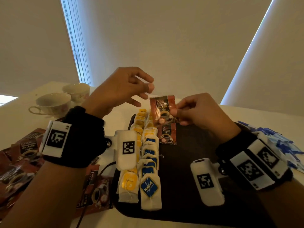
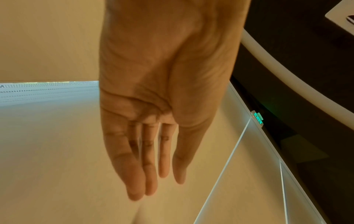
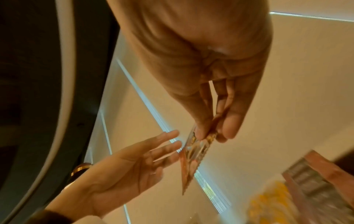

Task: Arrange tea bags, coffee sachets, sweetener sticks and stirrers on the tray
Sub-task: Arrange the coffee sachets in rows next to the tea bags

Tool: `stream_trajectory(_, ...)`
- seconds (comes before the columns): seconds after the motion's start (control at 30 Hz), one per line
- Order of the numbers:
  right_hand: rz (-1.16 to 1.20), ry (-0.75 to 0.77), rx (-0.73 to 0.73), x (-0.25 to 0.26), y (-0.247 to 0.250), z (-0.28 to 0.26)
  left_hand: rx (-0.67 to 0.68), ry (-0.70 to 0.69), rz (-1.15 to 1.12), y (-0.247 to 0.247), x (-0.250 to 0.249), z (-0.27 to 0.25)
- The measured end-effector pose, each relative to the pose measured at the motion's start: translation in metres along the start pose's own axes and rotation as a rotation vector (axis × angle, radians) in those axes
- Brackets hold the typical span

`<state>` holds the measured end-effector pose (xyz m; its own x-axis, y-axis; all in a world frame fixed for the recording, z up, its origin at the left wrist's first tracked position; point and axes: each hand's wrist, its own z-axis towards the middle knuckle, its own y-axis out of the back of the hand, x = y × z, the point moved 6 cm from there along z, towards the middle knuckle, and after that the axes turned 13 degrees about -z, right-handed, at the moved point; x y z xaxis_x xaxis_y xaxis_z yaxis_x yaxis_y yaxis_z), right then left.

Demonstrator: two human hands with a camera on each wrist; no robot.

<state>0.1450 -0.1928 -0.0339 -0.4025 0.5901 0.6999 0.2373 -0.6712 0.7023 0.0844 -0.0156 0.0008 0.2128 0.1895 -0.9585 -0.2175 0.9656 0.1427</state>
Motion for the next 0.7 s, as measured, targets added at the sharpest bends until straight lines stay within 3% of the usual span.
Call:
stream_trajectory(0.13,-0.195,-0.298,0.270,-0.044,-0.008,-0.004,-0.089,-0.024,-0.051,0.017,-0.006,-0.003)
stream_trajectory(0.23,-0.248,-0.429,0.400,-0.057,-0.013,-0.005,-0.101,-0.031,-0.035,0.019,-0.008,-0.003)
stream_trajectory(0.7,-0.214,-0.611,0.555,-0.066,-0.039,0.012,-0.061,-0.026,-0.025,0.014,-0.009,-0.003)
